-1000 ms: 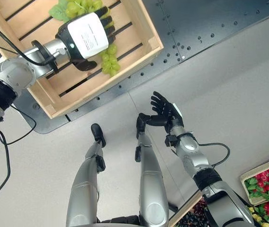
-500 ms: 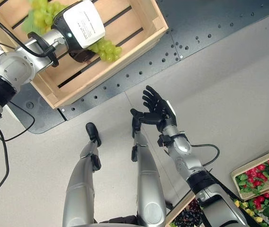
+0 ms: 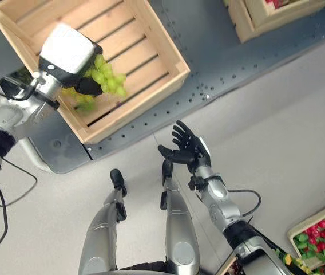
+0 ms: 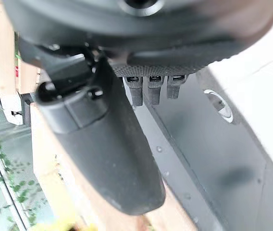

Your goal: Pick up the fruits from the basket on one side to the basket on the other side

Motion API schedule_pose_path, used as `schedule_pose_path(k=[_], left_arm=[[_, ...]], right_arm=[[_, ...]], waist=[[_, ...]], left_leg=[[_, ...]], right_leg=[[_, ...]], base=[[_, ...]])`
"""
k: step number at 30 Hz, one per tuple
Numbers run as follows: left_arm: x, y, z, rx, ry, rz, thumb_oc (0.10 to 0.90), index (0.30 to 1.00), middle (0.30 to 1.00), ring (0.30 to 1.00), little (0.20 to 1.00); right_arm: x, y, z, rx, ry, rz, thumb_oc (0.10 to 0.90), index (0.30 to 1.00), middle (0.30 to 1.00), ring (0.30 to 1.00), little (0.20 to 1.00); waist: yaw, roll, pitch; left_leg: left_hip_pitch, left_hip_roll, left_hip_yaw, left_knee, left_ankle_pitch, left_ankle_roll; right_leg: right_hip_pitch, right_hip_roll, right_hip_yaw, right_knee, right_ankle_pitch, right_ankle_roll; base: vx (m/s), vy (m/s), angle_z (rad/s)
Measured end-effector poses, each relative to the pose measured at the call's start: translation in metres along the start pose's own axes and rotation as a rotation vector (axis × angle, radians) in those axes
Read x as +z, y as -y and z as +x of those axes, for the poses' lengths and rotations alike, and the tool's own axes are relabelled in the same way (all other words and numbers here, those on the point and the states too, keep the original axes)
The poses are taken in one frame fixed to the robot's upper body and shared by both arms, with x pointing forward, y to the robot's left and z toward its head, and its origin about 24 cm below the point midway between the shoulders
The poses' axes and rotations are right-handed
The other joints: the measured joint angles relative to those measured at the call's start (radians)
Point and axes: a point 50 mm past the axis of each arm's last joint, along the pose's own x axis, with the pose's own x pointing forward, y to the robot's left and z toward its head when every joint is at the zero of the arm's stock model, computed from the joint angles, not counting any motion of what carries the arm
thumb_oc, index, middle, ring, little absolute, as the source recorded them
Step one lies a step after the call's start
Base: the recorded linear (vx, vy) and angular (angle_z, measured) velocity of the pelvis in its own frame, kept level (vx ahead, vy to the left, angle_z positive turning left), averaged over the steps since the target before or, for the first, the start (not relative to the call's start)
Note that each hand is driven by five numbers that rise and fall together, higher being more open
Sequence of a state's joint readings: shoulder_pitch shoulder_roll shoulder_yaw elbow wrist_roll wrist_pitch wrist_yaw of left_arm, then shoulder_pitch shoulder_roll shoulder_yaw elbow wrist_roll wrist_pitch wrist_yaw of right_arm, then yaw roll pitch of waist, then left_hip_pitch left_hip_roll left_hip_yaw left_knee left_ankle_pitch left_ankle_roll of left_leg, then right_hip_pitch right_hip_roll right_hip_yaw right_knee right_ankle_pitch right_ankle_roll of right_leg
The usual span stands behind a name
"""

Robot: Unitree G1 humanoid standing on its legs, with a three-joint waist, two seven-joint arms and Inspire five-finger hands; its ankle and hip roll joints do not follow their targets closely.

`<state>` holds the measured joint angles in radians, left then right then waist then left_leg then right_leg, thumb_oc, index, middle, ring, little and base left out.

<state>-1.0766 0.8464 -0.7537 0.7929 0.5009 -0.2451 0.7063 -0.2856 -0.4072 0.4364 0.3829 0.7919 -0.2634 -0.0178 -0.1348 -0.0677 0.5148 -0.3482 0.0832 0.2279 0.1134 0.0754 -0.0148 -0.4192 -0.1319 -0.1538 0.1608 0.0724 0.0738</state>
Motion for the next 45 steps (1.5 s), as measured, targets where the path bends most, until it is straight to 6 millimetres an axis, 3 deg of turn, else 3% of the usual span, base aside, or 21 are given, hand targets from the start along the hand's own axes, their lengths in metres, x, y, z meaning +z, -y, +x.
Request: schedule_pose_path(k=[5, 9, 15, 19, 20, 22, 27, 30, 35, 45], left_arm=[[-0.006, 0.006, -0.016, 0.059, -0.168, -0.214, 0.4, 0.3, 0.3, 0.3, 0.3], [-0.001, 0.013, -0.032, 0.094, -0.292, -0.48, 0.4, 0.3, 0.3, 0.3, 0.3], [0.005, 0.01, -0.035, 0.171, -0.411, -0.808, 0.4, 0.3, 0.3, 0.3, 0.3], [0.017, 0.005, -0.031, 0.152, -0.388, -0.964, 0.4, 0.3, 0.3, 0.3, 0.3], [0.021, 0.003, -0.028, 0.147, -0.371, -1.009, 0.4, 0.3, 0.3, 0.3, 0.3], [0.025, 0.003, -0.027, 0.103, -0.36, -1.063, 0.4, 0.3, 0.3, 0.3, 0.3], [0.043, 0.009, -0.032, -0.008, -0.286, -1.152, 0.4, 0.3, 0.3, 0.3, 0.3], [0.049, 0.011, -0.031, -0.05, -0.255, -1.171, 0.4, 0.3, 0.3, 0.3, 0.3], [0.061, 0.016, -0.031, -0.125, -0.201, -1.204, 0.4, 0.3, 0.3, 0.3, 0.3], [0.091, 0.032, -0.037, -0.32, -0.105, -1.269, 0.4, 0.3, 0.3, 0.3, 0.3]], right_arm=[[-0.004, -0.005, -0.003, 0.007, -0.01, 0.023, 0.8, 0.9, 0.9, 0.9, 0.9], [-0.008, -0.004, -0.01, 0.007, -0.019, -0.008, 0.8, 0.9, 0.9, 0.9, 0.9], [0.002, -0.007, -0.008, 0.039, 0.025, -0.067, 0.8, 0.9, 0.9, 0.9, 0.9], [0.023, -0.017, -0.002, 0.108, 0.092, -0.074, 0.8, 0.9, 0.9, 0.9, 0.9], [0.032, -0.019, 0.001, 0.12, 0.129, -0.072, 0.8, 0.9, 0.9, 0.9, 0.9], [0.04, -0.023, 0.005, 0.134, 0.145, -0.067, 0.8, 0.9, 0.9, 0.9, 0.9], [0.039, -0.024, 0.004, 0.15, 0.132, -0.058, 0.8, 0.9, 0.9, 0.9, 0.9], [0.038, -0.024, 0.005, 0.15, 0.12, -0.05, 0.8, 0.9, 0.9, 0.9, 0.9], [0.038, -0.029, 0.008, 0.158, 0.107, -0.042, 0.8, 0.9, 0.9, 0.9, 0.9], [0.049, -0.066, 0.025, 0.264, 0.114, 0.032, 0.8, 0.9, 0.9, 0.9, 0.9]], waist=[[0.011, 0.002, 0.001], [0.015, 0.009, -0.001], [0.014, 0.019, -0.002], [0.014, 0.022, -0.004], [0.014, 0.033, -0.01], [0.015, 0.051, -0.017], [0.018, 0.125, -0.159], [0.019, 0.146, -0.198], [0.026, 0.148, -0.241], [0.065, 0.146, -0.293]], left_leg=[[0.16, -0.002, 0.002, -0.097, 0.025, -0.007], [0.289, 0.002, 0.0, -0.175, 0.04, -0.014], [0.363, 0.0, -0.004, -0.202, 0.038, -0.014], [0.431, 0.0, -0.002, -0.202, 0.028, -0.018], [0.449, 0.003, -0.001, -0.202, 0.016, -0.018], [0.494, 0.003, 0.001, -0.204, 0.006, -0.019], [0.486, 0.003, -0.005, -0.21, -0.002, -0.019], [0.491, 0.002, -0.009, -0.21, -0.001, -0.019], [0.49, 0.003, -0.031, -0.21, 0.004, -0.024], [0.505, 0.003, -0.034, -0.21, 0.007, -0.022]], right_leg=[[0.145, 0.008, -0.014, -0.068, 0.005, 0.007], [0.274, 0.017, -0.024, -0.135, 0.009, 0.012], [0.378, 0.024, -0.043, -0.213, 0.023, 0.017], [0.463, 0.027, -0.047, -0.241, 0.023, 0.017], [0.483, 0.03, -0.047, -0.248, 0.022, 0.018], [0.526, 0.03, -0.047, -0.249, 0.017, 0.017], [0.523, 0.028, -0.053, -0.249, 0.006, 0.02], [0.53, 0.028, -0.058, -0.25, 0.006, 0.02], [0.538, 0.028, -0.076, -0.25, 0.005, 0.018], [0.555, 0.028, -0.078, -0.25, 0.005, 0.018]], base=[[0.02, -0.003, 0.0], [0.08, -0.008, 0.04], [0.09, -0.025, 0.05], [0.15, -0.016, 0.03], [0.14, -0.027, -0.01], [0.1, -0.032, -0.06], [0.04, -0.023, 0.03], [0.03, -0.018, 0.03], [0.01, -0.011, 0.09], [0.0, -0.005, 0.01]])
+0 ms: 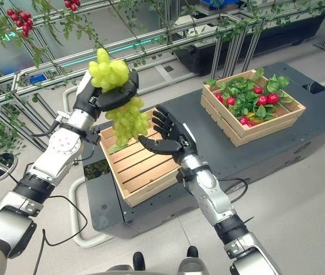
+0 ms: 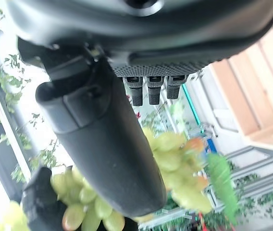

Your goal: Pick up the fruits from the basket on one side to the basket on the other side

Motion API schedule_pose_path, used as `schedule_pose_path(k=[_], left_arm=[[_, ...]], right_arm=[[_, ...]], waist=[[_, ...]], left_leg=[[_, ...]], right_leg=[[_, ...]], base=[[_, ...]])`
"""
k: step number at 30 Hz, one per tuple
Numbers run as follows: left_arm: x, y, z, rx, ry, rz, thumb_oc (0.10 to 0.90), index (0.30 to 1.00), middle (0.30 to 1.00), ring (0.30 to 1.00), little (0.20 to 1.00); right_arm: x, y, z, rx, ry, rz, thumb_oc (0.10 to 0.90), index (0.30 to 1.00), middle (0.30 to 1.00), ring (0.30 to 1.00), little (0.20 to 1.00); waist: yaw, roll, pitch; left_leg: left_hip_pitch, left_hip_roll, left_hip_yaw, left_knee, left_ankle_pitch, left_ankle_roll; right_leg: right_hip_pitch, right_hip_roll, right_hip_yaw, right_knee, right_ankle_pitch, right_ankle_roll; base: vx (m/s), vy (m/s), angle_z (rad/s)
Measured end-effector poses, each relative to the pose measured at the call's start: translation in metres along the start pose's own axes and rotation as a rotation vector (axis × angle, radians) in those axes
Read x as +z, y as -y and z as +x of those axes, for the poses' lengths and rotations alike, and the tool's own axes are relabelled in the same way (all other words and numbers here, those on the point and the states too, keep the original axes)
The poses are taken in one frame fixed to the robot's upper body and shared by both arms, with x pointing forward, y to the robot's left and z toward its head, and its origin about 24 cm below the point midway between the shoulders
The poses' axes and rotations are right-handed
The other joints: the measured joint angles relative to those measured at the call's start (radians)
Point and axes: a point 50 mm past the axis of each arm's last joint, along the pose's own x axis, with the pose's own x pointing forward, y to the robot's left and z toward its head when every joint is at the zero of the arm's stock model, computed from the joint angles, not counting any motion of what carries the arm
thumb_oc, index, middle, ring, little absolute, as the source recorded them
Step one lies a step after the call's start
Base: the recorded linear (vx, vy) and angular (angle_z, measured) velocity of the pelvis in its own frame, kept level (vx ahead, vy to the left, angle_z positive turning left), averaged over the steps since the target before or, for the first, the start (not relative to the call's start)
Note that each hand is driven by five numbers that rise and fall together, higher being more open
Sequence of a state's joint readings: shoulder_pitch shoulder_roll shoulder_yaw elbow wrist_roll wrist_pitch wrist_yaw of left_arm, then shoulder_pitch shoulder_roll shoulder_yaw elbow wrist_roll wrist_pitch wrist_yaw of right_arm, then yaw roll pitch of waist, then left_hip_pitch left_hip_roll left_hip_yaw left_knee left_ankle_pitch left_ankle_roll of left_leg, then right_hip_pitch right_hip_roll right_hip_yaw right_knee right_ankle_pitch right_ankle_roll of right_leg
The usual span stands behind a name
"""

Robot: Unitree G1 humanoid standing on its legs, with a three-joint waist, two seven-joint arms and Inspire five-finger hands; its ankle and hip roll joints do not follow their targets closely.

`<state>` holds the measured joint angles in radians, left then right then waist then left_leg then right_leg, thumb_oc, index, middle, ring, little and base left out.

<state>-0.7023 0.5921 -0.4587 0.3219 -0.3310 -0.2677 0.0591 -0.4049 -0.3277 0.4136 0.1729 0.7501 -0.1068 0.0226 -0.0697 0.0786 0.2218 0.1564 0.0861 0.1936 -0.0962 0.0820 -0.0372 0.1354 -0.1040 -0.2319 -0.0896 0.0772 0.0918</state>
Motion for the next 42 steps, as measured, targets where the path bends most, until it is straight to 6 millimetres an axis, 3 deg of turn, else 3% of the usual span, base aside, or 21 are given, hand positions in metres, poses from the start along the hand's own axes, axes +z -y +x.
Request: schedule_pose_path(k=[6, 21, 22, 24, 30, 31, 32, 33, 42], left_arm=[[-0.001, 0.014, 0.002, -0.057, -0.001, -0.027, 0.4, 0.3, 0.3, 0.3, 0.3], [-0.003, 0.022, 0.0, -0.169, -0.018, -0.06, 0.4, 0.3, 0.3, 0.3, 0.3], [-0.003, 0.022, 0.0, -0.17, -0.019, -0.06, 0.4, 0.3, 0.3, 0.3, 0.3], [-0.004, 0.022, 0.0, -0.172, -0.022, -0.06, 0.4, 0.3, 0.3, 0.3, 0.3], [-0.003, 0.024, 0.001, -0.174, -0.02, -0.068, 0.419, 0.328, 0.328, 0.328, 0.328], [-0.003, 0.025, 0.001, -0.177, -0.022, -0.069, 0.497, 0.446, 0.446, 0.446, 0.446], [-0.004, 0.026, 0.001, -0.178, -0.023, -0.07, 0.524, 0.486, 0.486, 0.486, 0.486], [-0.004, 0.027, 0.001, -0.179, -0.022, -0.073, 0.8, 0.9, 0.9, 0.9, 0.9], [-0.016, 0.027, 0.001, -0.098, -0.079, -0.098, 0.8, 0.9, 0.9, 0.9, 0.9]], right_arm=[[-0.003, -0.021, 0.007, 0.067, -0.023, 0.1, 0.8, 0.9, 0.9, 0.9, 0.9], [-0.01, -0.023, 0.006, 0.076, -0.089, 0.178, 0.8, 0.9, 0.9, 0.9, 0.9], [-0.01, -0.023, 0.006, 0.077, -0.089, 0.181, 0.549, 0.524, 0.524, 0.524, 0.524], [-0.01, -0.023, 0.006, 0.075, -0.09, 0.207, 0.4, 0.3, 0.3, 0.3, 0.3], [-0.014, -0.021, 0.006, 0.063, -0.105, 0.205, 0.4, 0.3, 0.3, 0.3, 0.3], [-0.015, -0.021, 0.006, 0.061, -0.109, 0.205, 0.4, 0.3, 0.3, 0.3, 0.3], [-0.016, -0.021, 0.005, 0.062, -0.112, 0.204, 0.4, 0.3, 0.3, 0.3, 0.3], [-0.017, -0.022, 0.005, 0.063, -0.114, 0.205, 0.4, 0.3, 0.3, 0.3, 0.3], [-0.019, -0.019, 0.005, 0.054, -0.123, 0.191, 0.4, 0.3, 0.3, 0.3, 0.3]], waist=[[0.008, -0.008, -0.008], [0.013, -0.019, -0.028], [0.013, -0.022, -0.03], [0.013, -0.027, -0.033], [0.037, -0.033, -0.042], [0.038, -0.035, -0.046], [0.039, -0.036, -0.049], [0.041, -0.039, -0.053], [0.035, -0.041, -0.073]], left_leg=[[0.0, 0.0, -0.003, 0.0, 0.001, 0.0], [0.005, 0.0, -0.011, 0.0, 0.001, 0.0], [0.004, 0.0, -0.014, 0.0, 0.002, -0.001], [0.004, 0.0, -0.02, 0.0, 0.002, -0.002], [0.003, 0.0, -0.022, 0.0, 0.003, -0.002], [0.002, 0.0, -0.024, 0.0, 0.004, -0.002], [0.002, 0.0, -0.024, 0.0, 0.003, -0.002], [0.002, 0.0, -0.024, 0.0, 0.003, -0.002], [0.002, 0.001, -0.022, 0.0, 0.003, -0.002]], right_leg=[[0.002, 0.0, -0.002, 0.0, 0.0, 0.0], [0.01, 0.0, -0.007, 0.0, 0.0, -0.001], [0.012, 0.0, -0.011, 0.0, -0.001, -0.001], [0.014, 0.0, -0.019, 0.0, -0.002, -0.002], [0.015, 0.0, -0.02, 0.0, -0.002, -0.002], [0.015, 0.0, -0.021, 0.0, -0.002, -0.002], [0.015, 0.0, -0.021, 0.0, -0.002, -0.002], [0.015, 0.0, -0.021, 0.0, -0.002, -0.002], [0.013, 0.0, -0.02, 0.0, -0.002, -0.002]], base=[[0.0, 0.0, 0.0], [0.0, -0.003, 0.01], [0.01, -0.018, 0.07], [0.01, -0.016, 0.08], [0.01, -0.006, 0.02], [0.0, 0.0, 0.0], [0.0, 0.0, 0.0], [0.0, 0.0, 0.0], [0.0, -0.001, 0.0]])
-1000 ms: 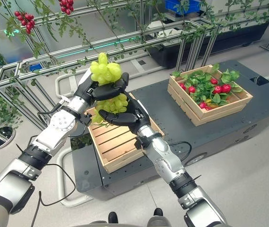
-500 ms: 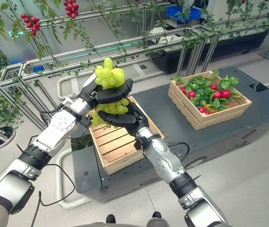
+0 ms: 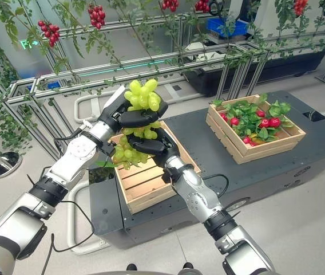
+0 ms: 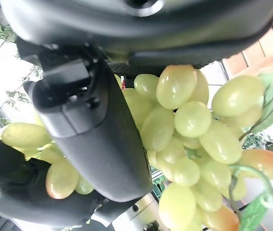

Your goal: Pick up the fruits from the basket on one side to the basket on the other side

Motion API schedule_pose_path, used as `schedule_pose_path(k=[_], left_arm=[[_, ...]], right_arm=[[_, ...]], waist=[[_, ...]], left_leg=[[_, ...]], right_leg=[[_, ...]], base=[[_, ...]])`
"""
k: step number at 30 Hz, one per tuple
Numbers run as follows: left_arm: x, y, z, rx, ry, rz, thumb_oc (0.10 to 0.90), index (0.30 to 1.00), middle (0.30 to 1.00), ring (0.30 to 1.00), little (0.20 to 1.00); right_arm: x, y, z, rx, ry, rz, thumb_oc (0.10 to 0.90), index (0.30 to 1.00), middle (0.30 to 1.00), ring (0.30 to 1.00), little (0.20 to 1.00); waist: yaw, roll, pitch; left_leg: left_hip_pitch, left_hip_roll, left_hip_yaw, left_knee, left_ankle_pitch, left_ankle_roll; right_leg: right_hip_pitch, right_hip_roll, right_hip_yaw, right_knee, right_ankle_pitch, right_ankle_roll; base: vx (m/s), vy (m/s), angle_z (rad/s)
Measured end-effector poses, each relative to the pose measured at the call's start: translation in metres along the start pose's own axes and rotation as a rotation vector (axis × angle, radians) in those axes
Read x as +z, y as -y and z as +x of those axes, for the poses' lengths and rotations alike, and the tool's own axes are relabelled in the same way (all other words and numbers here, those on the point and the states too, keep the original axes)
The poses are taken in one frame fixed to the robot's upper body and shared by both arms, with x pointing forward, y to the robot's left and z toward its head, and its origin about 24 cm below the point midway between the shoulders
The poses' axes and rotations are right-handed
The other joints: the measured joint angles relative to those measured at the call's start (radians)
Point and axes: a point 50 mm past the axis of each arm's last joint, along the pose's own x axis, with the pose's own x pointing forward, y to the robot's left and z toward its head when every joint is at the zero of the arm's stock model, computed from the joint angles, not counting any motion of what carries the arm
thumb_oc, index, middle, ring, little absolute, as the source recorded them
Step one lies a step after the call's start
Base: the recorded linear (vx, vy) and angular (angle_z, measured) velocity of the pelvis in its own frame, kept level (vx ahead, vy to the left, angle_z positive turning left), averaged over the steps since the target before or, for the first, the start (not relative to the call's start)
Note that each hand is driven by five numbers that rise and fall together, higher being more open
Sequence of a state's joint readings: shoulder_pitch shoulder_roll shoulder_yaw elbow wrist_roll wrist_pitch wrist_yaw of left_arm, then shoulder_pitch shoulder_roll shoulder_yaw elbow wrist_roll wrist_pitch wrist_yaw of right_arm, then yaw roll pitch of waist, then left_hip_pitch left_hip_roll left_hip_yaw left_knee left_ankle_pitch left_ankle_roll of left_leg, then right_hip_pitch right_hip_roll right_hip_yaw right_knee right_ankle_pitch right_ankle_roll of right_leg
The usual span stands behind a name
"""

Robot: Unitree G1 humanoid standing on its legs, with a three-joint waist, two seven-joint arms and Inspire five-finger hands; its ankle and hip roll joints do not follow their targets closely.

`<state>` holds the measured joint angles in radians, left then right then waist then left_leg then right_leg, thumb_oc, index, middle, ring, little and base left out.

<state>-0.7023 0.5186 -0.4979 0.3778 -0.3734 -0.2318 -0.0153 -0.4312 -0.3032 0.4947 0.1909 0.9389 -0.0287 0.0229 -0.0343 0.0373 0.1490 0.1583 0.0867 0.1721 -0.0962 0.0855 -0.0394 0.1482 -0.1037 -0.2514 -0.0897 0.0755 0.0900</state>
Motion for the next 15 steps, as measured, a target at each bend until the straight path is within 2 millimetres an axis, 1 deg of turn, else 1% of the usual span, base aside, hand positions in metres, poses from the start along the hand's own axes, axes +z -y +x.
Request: schedule_pose_path(k=[7, 10, 13, 15], left_arm=[[-0.008, -0.006, -0.002, 0.049, -0.034, -0.014, 0.8, 0.9, 0.9, 0.9, 0.9], [-0.015, -0.012, -0.004, 0.081, -0.062, -0.016, 0.8, 0.9, 0.9, 0.9, 0.9], [-0.023, -0.025, -0.008, 0.166, -0.097, -0.023, 0.8, 0.9, 0.9, 0.9, 0.9], [-0.034, -0.04, -0.018, 0.271, -0.143, -0.037, 0.8, 0.9, 0.9, 0.9, 0.9]], right_arm=[[0.0, 0.001, 0.0, -0.001, -0.002, -0.034, 0.4, 0.3, 0.3, 0.3, 0.3], [-0.002, 0.005, -0.002, -0.015, -0.011, -0.044, 0.4, 0.3, 0.3, 0.3, 0.3], [-0.002, 0.009, -0.005, -0.027, -0.019, -0.052, 0.4, 0.3, 0.3, 0.3, 0.3], [-0.004, 0.012, -0.008, -0.04, -0.022, -0.048, 0.4, 0.3, 0.3, 0.3, 0.3]], waist=[[-0.003, 0.0, -0.001], [-0.004, 0.0, -0.001], [-0.006, 0.0, -0.001], [-0.017, -0.001, -0.002]], left_leg=[[0.001, 0.0, 0.003, 0.0, 0.0, 0.0], [0.003, 0.001, 0.009, 0.0, 0.0, 0.001], [0.007, 0.003, 0.025, 0.0, -0.002, 0.002], [0.009, 0.003, 0.026, 0.0, -0.002, 0.002]], right_leg=[[-0.001, 0.001, 0.003, 0.0, 0.0, 0.0], [-0.001, 0.001, 0.008, 0.0, 0.0, 0.0], [-0.005, 0.002, 0.021, 0.0, 0.001, 0.001], [-0.005, 0.002, 0.024, 0.0, 0.001, 0.001]], base=[[0.0, 0.0, 0.0], [-0.02, 0.005, -0.05], [-0.01, 0.003, -0.12], [0.0, 0.005, -0.07]])
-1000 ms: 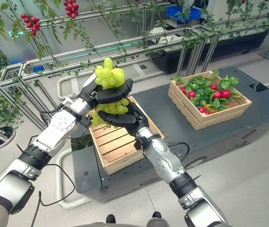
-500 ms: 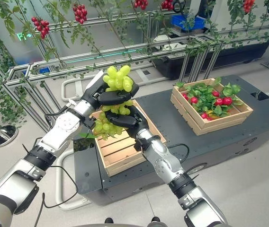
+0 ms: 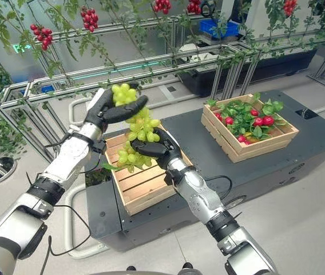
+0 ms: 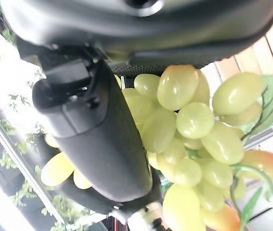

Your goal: Pick up the fruits from the basket on one side to the basket on the other side

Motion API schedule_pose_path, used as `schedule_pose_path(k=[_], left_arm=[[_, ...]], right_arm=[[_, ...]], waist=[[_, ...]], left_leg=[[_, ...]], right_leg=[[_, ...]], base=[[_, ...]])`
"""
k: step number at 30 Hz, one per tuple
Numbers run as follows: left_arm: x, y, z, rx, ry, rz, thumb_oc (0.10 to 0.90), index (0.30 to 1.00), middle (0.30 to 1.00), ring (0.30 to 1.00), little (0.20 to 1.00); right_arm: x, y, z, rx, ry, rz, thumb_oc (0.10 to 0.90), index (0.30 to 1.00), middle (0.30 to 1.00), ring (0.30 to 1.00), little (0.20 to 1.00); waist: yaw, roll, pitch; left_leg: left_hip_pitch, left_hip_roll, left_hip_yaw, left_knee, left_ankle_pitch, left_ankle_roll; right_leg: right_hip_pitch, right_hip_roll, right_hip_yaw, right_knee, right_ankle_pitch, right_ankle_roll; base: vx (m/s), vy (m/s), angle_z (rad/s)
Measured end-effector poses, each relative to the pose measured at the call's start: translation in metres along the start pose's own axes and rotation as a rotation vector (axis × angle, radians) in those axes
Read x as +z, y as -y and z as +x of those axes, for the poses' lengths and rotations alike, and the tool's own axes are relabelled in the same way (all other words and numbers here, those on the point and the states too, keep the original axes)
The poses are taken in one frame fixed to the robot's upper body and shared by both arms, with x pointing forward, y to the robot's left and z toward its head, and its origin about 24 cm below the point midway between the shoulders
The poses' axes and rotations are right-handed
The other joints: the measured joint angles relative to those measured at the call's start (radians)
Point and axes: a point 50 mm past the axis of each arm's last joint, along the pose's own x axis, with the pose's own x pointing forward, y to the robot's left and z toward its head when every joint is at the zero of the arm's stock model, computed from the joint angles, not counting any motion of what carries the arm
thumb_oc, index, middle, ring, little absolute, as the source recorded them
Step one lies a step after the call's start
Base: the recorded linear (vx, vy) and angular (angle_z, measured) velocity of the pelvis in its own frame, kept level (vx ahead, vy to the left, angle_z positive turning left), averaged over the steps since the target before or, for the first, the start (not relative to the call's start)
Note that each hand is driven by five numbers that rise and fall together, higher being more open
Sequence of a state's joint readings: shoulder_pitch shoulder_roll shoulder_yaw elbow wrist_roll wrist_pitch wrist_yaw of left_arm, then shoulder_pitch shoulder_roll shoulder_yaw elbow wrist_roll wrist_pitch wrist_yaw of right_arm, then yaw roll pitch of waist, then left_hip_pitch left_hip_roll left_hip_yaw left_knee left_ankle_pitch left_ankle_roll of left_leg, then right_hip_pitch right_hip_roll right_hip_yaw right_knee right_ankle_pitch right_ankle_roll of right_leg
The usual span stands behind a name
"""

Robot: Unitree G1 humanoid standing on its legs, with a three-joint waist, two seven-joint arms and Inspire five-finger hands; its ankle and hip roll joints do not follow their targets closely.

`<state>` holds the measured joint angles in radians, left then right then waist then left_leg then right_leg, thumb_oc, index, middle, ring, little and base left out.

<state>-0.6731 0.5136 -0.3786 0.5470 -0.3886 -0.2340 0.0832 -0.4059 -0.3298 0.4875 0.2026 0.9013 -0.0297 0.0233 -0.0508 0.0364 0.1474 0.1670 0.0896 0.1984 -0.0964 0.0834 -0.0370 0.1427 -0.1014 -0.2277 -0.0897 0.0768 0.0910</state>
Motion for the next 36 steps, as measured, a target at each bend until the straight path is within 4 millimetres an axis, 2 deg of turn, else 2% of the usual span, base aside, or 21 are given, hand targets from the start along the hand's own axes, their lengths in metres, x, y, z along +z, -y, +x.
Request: schedule_pose_path(k=[3, 5, 9, 13, 17, 21, 23, 24, 28, 33, 35, 36], left_arm=[[-0.023, -0.018, -0.014, 0.09, -0.086, -0.004, 0.8, 0.9, 0.9, 0.9, 0.9], [-0.049, -0.031, -0.036, 0.182, -0.178, -0.017, 0.8, 0.9, 0.9, 0.9, 0.9], [-0.082, -0.039, -0.073, 0.237, -0.304, 0.038, 0.8, 0.9, 0.9, 0.9, 0.9], [-0.102, -0.039, -0.101, 0.239, -0.389, 0.044, 0.8, 0.9, 0.9, 0.9, 0.9], [-0.108, -0.04, -0.11, 0.233, -0.415, 0.03, 0.8, 0.9, 0.9, 0.9, 0.9], [-0.104, -0.037, -0.111, 0.233, -0.377, -0.051, 0.8, 0.9, 0.9, 0.9, 0.9], [-0.1, -0.026, -0.116, 0.234, -0.33, -0.135, 0.8, 0.9, 0.9, 0.9, 0.9], [-0.096, -0.014, -0.122, 0.233, -0.291, -0.2, 0.8, 0.9, 0.9, 0.9, 0.9], [-0.098, 0.006, -0.138, 0.226, -0.288, -0.317, 0.8, 0.9, 0.9, 0.9, 0.9], [-0.109, 0.016, -0.162, 0.269, -0.341, -0.421, 0.8, 0.9, 0.9, 0.9, 0.9], [-0.111, 0.015, -0.169, 0.278, -0.358, -0.424, 0.8, 0.9, 0.9, 0.9, 0.9], [-0.112, 0.013, -0.171, 0.291, -0.363, -0.424, 0.8, 0.9, 0.9, 0.9, 0.9]], right_arm=[[-0.001, 0.01, -0.007, -0.032, 0.01, 0.005, 0.4, 0.3, 0.3, 0.3, 0.3], [-0.001, 0.029, -0.021, -0.096, 0.031, 0.025, 0.4, 0.3, 0.3, 0.3, 0.3], [-0.004, 0.061, -0.051, -0.23, 0.039, 0.037, 0.4, 0.3, 0.3, 0.3, 0.3], [-0.008, 0.083, -0.078, -0.331, 0.031, 0.042, 0.4, 0.3, 0.3, 0.3, 0.3], [-0.015, 0.096, -0.099, -0.397, 0.024, 0.056, 0.4, 0.3, 0.3, 0.3, 0.3], [-0.019, 0.099, -0.106, -0.414, 0.012, 0.031, 0.4, 0.3, 0.3, 0.3, 0.3], [-0.02, 0.1, -0.113, -0.43, 0.024, 0.034, 0.4, 0.3, 0.3, 0.3, 0.3], [-0.02, 0.101, -0.121, -0.448, 0.035, 0.034, 0.4, 0.3, 0.3, 0.3, 0.3], [-0.02, 0.101, -0.134, -0.478, 0.047, 0.015, 0.4, 0.3, 0.3, 0.3, 0.3], [-0.006, 0.098, -0.142, -0.476, 0.097, -0.036, 0.4, 0.3, 0.3, 0.3, 0.3], [0.002, 0.098, -0.142, -0.47, 0.127, -0.056, 0.4, 0.3, 0.3, 0.3, 0.3], [0.004, 0.099, -0.142, -0.47, 0.138, -0.06, 0.4, 0.3, 0.3, 0.3, 0.3]], waist=[[-0.019, 0.0, -0.004], [-0.027, -0.001, -0.004], [-0.036, -0.003, -0.005], [-0.039, -0.005, -0.005], [-0.047, -0.017, -0.004], [-0.07, -0.028, -0.005], [-0.071, -0.027, -0.005], [-0.07, -0.028, -0.005], [-0.076, -0.031, -0.006], [-0.089, -0.036, -0.004], [-0.081, -0.05, 0.004], [-0.063, -0.078, 0.021]], left_leg=[[0.0, 0.001, 0.004, 0.0, -0.001, 0.001], [0.0, 0.002, 0.022, 0.0, -0.002, 0.002], [0.0, 0.002, 0.029, 0.0, -0.006, 0.002], [0.0, 0.006, 0.053, 0.0, -0.009, 0.001], [0.003, 0.01, 0.062, 0.0, -0.01, -0.001], [0.004, 0.012, 0.069, 0.0, -0.012, -0.004], [0.009, 0.013, 0.08, 0.0, -0.017, -0.006], [0.011, 0.013, 0.083, 0.0, -0.02, -0.006], [0.01, 0.017, 0.092, 0.0, -0.025, -0.008], [0.011, 0.029, 0.107, 0.008, -0.028, -0.014], [0.0, 0.038, 0.105, 0.051, -0.043, -0.025], [-0.022, 0.033, 0.065, 0.138, -0.063, -0.034]], right_leg=[[-0.001, 0.001, 0.004, 0.0, 0.0, 0.0], [-0.009, 0.002, 0.016, 0.0, 0.0, 0.0], [-0.014, 0.004, 0.03, -0.004, 0.0, 0.001], [-0.027, 0.008, 0.053, -0.004, 0.001, 0.001], [-0.03, 0.012, 0.06, -0.004, 0.001, 0.001], [-0.032, 0.014, 0.063, -0.004, -0.002, 0.005], [-0.033, 0.016, 0.076, -0.004, -0.003, 0.005], [-0.033, 0.016, 0.08, -0.004, -0.003, 0.003], [-0.041, 0.022, 0.087, -0.004, -0.001, -0.002], [-0.05, 0.038, 0.111, -0.001, -0.008, -0.004], [-0.063, 0.045, 0.13, 0.005, -0.015, -0.017], [-0.064, 0.045, 0.178, 0.011, -0.014, -0.023]], base=[[0.0, 0.002, -0.03], [0.0, 0.006, -0.15], [0.0, 0.007, -0.08], [0.01, 0.014, -0.15], [0.02, 0.0, -0.1], [0.03, -0.033, -0.05], [0.04, -0.073, -0.14], [0.04, -0.083, -0.11], [0.04, -0.119, -0.11], [-0.03, -0.138, -0.1], [-0.12, 0.035, -0.3], [-0.18, 0.182, -0.69]])
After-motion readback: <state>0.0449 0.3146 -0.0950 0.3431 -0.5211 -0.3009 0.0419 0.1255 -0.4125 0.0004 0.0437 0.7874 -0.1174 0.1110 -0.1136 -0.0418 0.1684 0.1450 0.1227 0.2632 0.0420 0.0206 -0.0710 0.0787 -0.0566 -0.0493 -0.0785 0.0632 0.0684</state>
